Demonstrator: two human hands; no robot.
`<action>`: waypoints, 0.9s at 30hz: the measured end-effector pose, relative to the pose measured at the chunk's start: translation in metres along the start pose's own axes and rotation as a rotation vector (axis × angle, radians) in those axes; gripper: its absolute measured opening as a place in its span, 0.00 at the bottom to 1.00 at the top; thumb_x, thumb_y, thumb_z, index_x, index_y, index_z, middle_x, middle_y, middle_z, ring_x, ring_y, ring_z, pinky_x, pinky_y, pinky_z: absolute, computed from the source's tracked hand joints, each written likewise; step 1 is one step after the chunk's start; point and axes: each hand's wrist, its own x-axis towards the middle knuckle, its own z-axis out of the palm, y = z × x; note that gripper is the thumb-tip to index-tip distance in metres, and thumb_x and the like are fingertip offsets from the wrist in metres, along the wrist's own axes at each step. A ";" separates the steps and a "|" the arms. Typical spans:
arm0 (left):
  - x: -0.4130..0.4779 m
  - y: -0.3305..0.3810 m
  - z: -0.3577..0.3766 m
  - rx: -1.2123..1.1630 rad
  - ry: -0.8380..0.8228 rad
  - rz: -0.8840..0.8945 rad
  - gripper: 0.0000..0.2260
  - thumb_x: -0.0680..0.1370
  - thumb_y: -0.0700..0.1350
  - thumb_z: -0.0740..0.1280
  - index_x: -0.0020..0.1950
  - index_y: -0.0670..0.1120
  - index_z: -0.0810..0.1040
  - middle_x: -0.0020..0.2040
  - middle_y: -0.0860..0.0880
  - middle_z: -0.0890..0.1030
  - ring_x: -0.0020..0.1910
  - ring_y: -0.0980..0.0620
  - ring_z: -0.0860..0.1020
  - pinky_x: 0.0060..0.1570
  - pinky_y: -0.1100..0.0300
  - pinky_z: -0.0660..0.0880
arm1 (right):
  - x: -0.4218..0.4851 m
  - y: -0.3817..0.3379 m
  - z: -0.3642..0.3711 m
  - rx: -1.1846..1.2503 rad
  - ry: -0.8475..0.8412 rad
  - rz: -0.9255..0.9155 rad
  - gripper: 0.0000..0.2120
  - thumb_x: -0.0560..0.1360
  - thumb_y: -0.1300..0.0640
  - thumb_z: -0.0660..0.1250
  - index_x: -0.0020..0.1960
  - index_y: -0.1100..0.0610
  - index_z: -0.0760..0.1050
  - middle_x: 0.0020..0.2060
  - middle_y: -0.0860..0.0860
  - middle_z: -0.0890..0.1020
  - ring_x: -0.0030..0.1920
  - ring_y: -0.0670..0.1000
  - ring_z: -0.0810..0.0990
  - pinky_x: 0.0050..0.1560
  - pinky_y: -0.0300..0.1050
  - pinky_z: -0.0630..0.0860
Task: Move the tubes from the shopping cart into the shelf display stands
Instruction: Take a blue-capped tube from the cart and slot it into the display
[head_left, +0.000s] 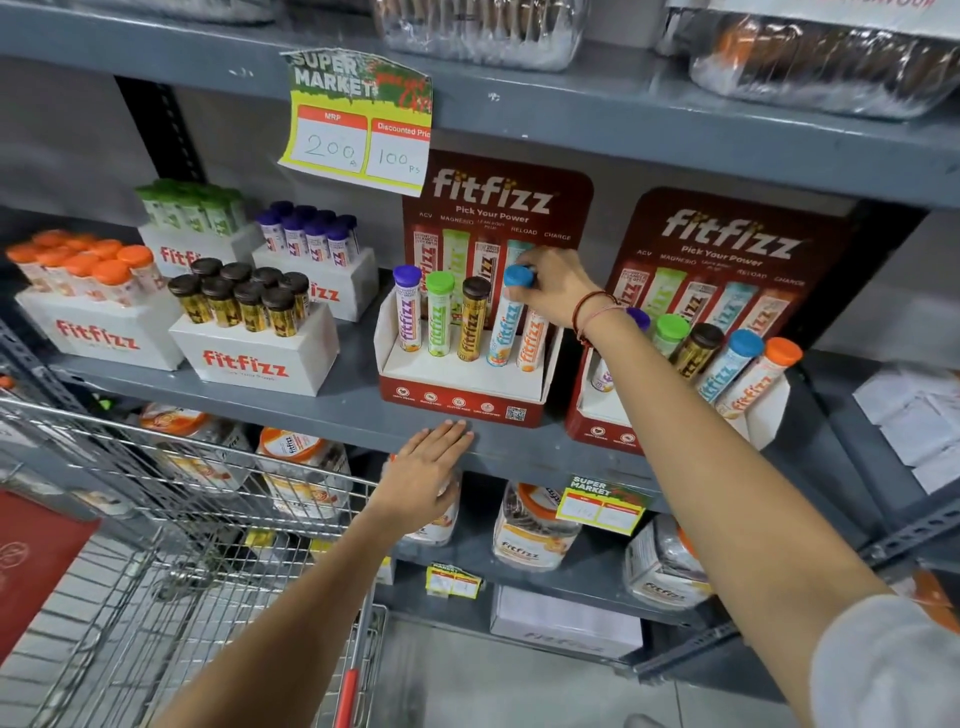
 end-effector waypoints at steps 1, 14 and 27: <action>0.000 0.000 0.000 0.002 0.001 0.000 0.25 0.78 0.46 0.60 0.73 0.45 0.58 0.75 0.45 0.61 0.74 0.47 0.57 0.73 0.51 0.50 | 0.000 0.000 0.002 -0.031 -0.018 -0.012 0.17 0.72 0.55 0.69 0.58 0.60 0.73 0.56 0.58 0.77 0.53 0.54 0.76 0.52 0.44 0.73; -0.001 0.000 0.000 0.022 -0.042 -0.017 0.27 0.77 0.47 0.60 0.74 0.46 0.55 0.76 0.46 0.58 0.75 0.49 0.54 0.72 0.54 0.45 | -0.005 0.005 0.024 -0.175 0.095 0.032 0.20 0.70 0.45 0.69 0.56 0.56 0.75 0.57 0.58 0.73 0.57 0.57 0.72 0.60 0.53 0.71; 0.022 0.017 -0.064 -0.200 -0.021 -0.149 0.19 0.76 0.46 0.64 0.66 0.46 0.69 0.65 0.43 0.75 0.64 0.44 0.71 0.61 0.47 0.71 | -0.062 0.010 0.004 -0.073 0.299 -0.071 0.17 0.74 0.53 0.66 0.60 0.59 0.74 0.55 0.57 0.79 0.57 0.55 0.73 0.56 0.47 0.71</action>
